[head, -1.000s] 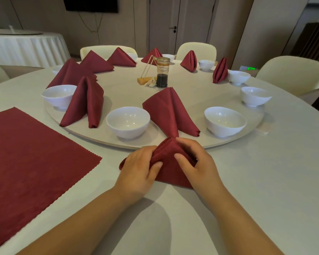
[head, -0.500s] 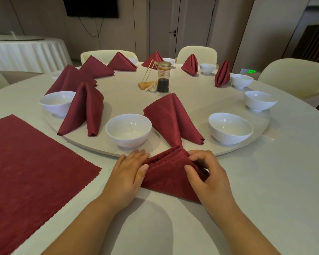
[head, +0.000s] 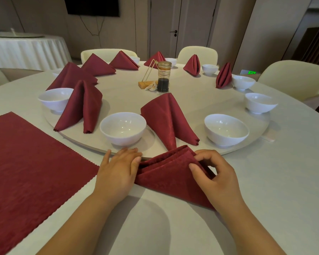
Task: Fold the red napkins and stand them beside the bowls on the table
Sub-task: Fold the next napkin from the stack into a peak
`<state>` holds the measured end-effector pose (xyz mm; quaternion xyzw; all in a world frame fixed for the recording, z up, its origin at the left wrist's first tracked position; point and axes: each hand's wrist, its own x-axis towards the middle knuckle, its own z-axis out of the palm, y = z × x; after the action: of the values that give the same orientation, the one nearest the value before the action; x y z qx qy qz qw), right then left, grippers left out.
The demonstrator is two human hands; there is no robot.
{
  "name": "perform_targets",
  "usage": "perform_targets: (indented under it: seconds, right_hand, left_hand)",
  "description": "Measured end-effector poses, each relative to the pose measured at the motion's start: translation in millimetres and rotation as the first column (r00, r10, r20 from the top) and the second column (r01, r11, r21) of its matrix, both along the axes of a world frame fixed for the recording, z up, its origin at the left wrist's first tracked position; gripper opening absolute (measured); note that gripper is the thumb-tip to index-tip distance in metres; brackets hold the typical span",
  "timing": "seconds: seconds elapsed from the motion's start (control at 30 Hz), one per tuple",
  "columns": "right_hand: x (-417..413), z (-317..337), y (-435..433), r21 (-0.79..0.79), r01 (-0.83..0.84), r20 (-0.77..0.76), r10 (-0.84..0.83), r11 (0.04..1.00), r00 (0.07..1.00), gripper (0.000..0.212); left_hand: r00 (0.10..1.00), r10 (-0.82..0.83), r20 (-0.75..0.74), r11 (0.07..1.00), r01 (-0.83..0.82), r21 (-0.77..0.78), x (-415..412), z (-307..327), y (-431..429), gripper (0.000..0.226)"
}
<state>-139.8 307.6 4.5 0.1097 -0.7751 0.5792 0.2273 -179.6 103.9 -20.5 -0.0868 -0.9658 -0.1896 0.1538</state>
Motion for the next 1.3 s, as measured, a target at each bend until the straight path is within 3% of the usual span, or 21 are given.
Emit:
perform_targets:
  seconds: [0.07, 0.3, 0.43, 0.5, 0.63, 0.73, 0.9, 1.03, 1.3]
  right_hand:
    - [1.0, 0.4, -1.0, 0.019, -0.018, -0.016, 0.018, 1.0, 1.0, 0.01]
    - [0.7, -0.4, -0.2, 0.03, -0.027, -0.012, 0.028, 0.999, 1.0, 0.016]
    - [0.0, -1.4, 0.2, 0.052, -0.038, -0.014, 0.038, 0.998, 0.999, 0.02]
    - [-0.1, -1.3, -0.6, 0.06, -0.037, -0.019, 0.038, 0.998, 0.999, 0.019]
    - [-1.0, -2.4, -0.6, 0.061, -0.028, -0.034, 0.03, 0.998, 0.999, 0.012]
    - [-1.0, -2.8, -0.1, 0.079, -0.021, -0.056, 0.026, 0.997, 0.998, 0.011]
    - [-2.2, -1.0, 3.3, 0.062, 0.009, -0.064, -0.005, 0.998, 0.998, 0.01]
    - [-2.6, -0.9, 3.5, 0.07, -0.015, -0.07, 0.02, 0.997, 0.997, 0.009]
    - [-2.6, -1.8, 3.7, 0.097, -0.039, -0.068, 0.046, 0.995, 0.997, 0.011]
  left_hand:
    - [0.999, 0.044, 0.011, 0.999, -0.043, -0.02, 0.2, 2.1, -3.0, 0.09]
    - [0.991, 0.131, 0.034, 0.991, -0.132, 0.032, -0.5, 3.1, -20.2, 0.039]
    - [0.967, 0.254, -0.028, 0.967, -0.254, 0.011, 0.1, 0.3, -26.3, 0.04]
    - [0.956, 0.276, -0.099, 0.96, -0.269, 0.078, 0.9, 0.5, -25.2, 0.049]
    - [0.942, -0.038, -0.334, 0.993, 0.074, 0.095, 6.1, -1.0, -11.4, 0.046]
    - [0.913, -0.242, -0.33, 0.948, 0.294, 0.118, 11.1, -2.3, 0.2, 0.034]
    - [0.911, -0.312, -0.269, 0.904, 0.372, 0.21, 13.9, -7.6, 9.6, 0.04]
    - [0.94, -0.275, -0.2, 0.927, 0.315, 0.205, 11.1, -13.1, 5.9, 0.053]
    - [0.965, 0.003, -0.264, 0.997, 0.019, 0.081, 6.3, -18.8, -0.2, 0.039]
